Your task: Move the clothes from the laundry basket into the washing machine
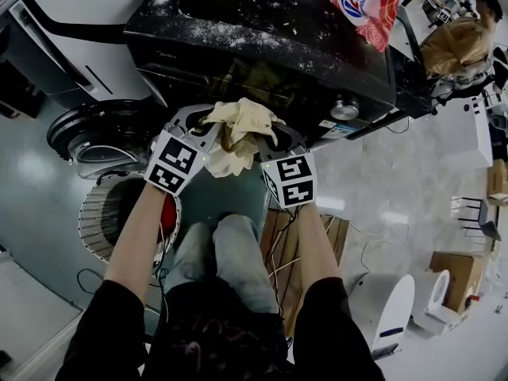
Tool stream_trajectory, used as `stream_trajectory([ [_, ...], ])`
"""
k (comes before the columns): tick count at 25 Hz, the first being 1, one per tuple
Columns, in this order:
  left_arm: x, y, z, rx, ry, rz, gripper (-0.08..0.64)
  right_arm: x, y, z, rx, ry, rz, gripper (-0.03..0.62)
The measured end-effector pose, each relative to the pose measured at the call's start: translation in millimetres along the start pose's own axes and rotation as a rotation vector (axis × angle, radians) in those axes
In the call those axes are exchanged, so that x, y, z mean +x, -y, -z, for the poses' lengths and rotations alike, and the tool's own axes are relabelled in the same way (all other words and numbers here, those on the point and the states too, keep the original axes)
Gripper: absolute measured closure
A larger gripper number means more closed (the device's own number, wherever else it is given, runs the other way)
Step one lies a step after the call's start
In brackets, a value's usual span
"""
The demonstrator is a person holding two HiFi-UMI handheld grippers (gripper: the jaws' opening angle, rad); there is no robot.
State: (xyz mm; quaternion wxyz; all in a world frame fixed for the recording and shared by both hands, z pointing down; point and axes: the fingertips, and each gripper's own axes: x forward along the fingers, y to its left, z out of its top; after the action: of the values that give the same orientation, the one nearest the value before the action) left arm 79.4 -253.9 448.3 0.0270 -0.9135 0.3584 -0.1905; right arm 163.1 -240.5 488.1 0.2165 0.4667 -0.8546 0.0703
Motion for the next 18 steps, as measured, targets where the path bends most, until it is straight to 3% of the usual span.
stream_trajectory([
  [10,41,15,99,0.02,0.091,-0.022,0.52,57,-3,95,-0.022,0.048,0.016,0.54],
  [18,78,2,130,0.044,0.159,-0.076,0.52,97,21,120,0.019,0.101,0.091,0.54],
])
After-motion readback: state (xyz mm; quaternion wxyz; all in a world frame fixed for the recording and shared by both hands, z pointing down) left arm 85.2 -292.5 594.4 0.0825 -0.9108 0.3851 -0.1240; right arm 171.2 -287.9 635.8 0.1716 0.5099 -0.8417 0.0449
